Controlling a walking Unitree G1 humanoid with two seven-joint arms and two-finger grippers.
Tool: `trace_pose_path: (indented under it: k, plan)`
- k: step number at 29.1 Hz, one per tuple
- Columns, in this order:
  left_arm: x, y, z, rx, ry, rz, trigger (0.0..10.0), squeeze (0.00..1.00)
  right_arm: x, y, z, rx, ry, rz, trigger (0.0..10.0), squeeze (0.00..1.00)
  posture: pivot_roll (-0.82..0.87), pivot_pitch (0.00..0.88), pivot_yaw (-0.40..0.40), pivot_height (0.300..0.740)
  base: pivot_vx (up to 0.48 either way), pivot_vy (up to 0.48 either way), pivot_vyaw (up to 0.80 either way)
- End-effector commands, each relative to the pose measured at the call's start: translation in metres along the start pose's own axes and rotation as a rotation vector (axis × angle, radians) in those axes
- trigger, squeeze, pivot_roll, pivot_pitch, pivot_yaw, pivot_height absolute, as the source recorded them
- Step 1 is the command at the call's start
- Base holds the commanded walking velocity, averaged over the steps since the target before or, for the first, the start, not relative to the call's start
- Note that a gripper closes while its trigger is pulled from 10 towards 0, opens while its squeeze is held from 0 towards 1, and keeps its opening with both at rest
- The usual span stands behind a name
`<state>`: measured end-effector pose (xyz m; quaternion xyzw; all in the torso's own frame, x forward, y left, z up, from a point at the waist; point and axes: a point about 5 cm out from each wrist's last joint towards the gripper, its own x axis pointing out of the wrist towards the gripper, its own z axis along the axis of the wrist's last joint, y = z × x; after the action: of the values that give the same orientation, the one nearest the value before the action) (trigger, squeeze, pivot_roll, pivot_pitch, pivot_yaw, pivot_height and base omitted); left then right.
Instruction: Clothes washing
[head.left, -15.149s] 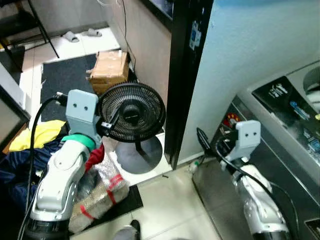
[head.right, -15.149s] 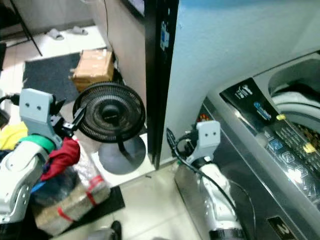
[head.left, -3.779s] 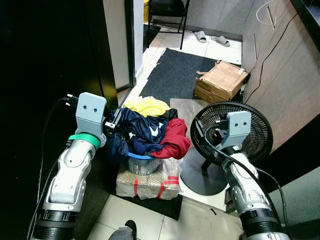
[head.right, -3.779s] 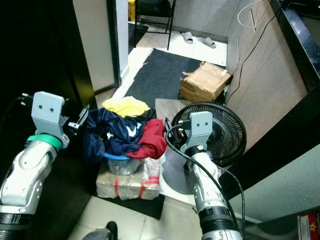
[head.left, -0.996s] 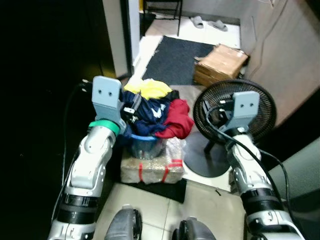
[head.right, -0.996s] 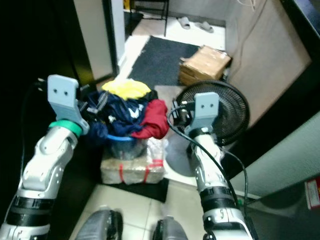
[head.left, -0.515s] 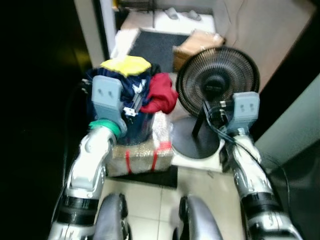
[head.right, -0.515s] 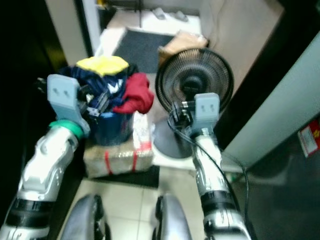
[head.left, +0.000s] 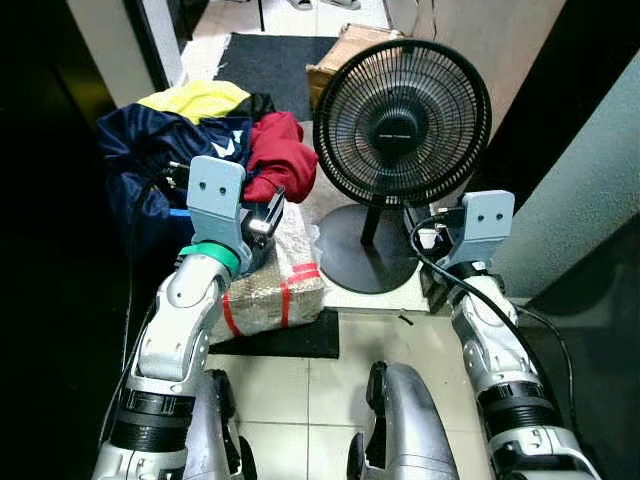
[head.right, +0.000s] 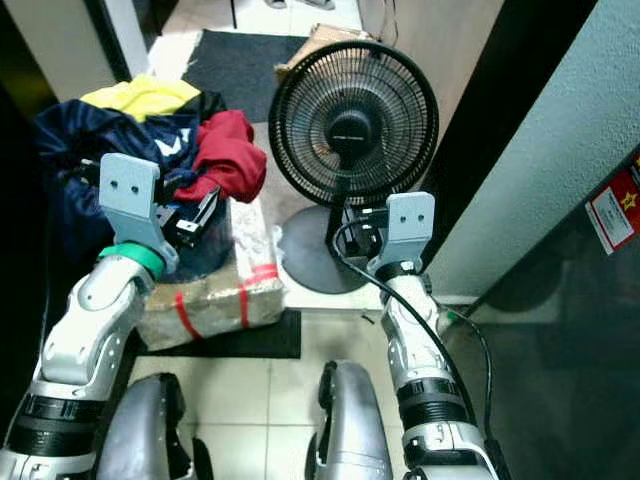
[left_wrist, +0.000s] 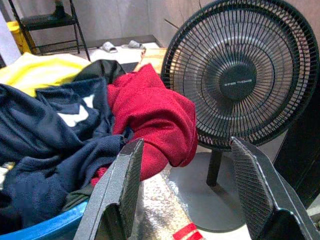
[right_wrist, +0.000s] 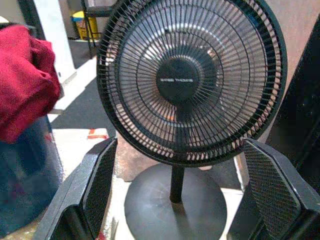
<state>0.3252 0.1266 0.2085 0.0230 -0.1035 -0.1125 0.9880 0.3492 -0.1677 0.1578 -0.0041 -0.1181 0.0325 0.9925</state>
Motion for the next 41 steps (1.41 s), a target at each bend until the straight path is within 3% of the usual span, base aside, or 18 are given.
trace_pose_path:
  k: [1, 16, 19, 21, 22, 24, 32, 36, 37, 41]
  plan:
    - [-0.001, 0.000, 0.000, 0.005, 0.008, 0.000, 10.0, 0.00, -0.002, 0.000, -0.003, 0.005, 0.018, -0.002, 10.0, 0.00, 0.01, 0.119, 0.009, 0.520, 0.000, 0.000, 0.00]
    - [-0.001, 0.004, 0.003, -0.010, 0.007, 0.021, 10.0, 0.00, -0.001, 0.002, -0.002, 0.006, 0.015, 0.007, 10.0, 0.00, 0.02, 0.125, 0.003, 0.495, 0.000, 0.000, 0.00]
    - [0.000, 0.015, 0.002, 0.037, 0.034, 0.057, 10.0, 0.00, 0.006, 0.007, 0.003, 0.008, -0.002, 0.037, 10.0, 0.00, 0.02, 0.126, -0.007, 0.495, 0.000, 0.000, 0.00]
    - [0.006, 0.039, -0.013, 0.112, 0.134, 0.118, 10.0, 0.00, 0.021, 0.015, 0.012, -0.004, -0.013, 0.081, 10.0, 0.00, 0.04, 0.127, -0.027, 0.495, 0.000, 0.000, 0.00]
    - [0.006, 0.039, -0.013, 0.112, 0.134, 0.118, 10.0, 0.00, 0.021, 0.015, 0.012, -0.004, -0.013, 0.081, 10.0, 0.00, 0.04, 0.127, -0.027, 0.495, 0.000, 0.000, 0.00]
    - [0.015, 0.055, -0.020, 0.165, 0.192, 0.155, 10.0, 0.00, 0.031, 0.020, 0.018, -0.011, -0.019, 0.103, 10.0, 0.00, 0.04, 0.126, -0.033, 0.495, 0.000, 0.000, 0.00]
    - [0.038, 0.076, -0.020, 0.169, 0.224, 0.246, 10.0, 0.00, 0.041, 0.023, 0.026, -0.022, -0.024, 0.114, 10.0, 0.00, 0.03, 0.136, -0.050, 0.495, 0.000, 0.000, 0.00]
    - [0.039, 0.083, -0.017, 0.167, 0.231, 0.271, 10.0, 0.00, 0.043, 0.023, 0.027, -0.022, -0.027, 0.119, 10.0, 0.00, 0.03, 0.137, -0.052, 0.495, 0.000, 0.000, 0.00]
    - [0.038, 0.093, -0.014, 0.176, 0.226, 0.295, 10.0, 0.00, 0.043, 0.022, 0.025, -0.025, -0.021, 0.120, 10.0, 0.00, 0.04, 0.143, -0.058, 0.495, 0.000, 0.000, 0.00]
    - [0.037, 0.107, -0.009, 0.194, 0.213, 0.328, 10.0, 0.00, 0.041, 0.021, 0.021, -0.029, -0.013, 0.122, 10.0, 0.00, 0.04, 0.143, -0.058, 0.495, 0.000, 0.000, 0.00]
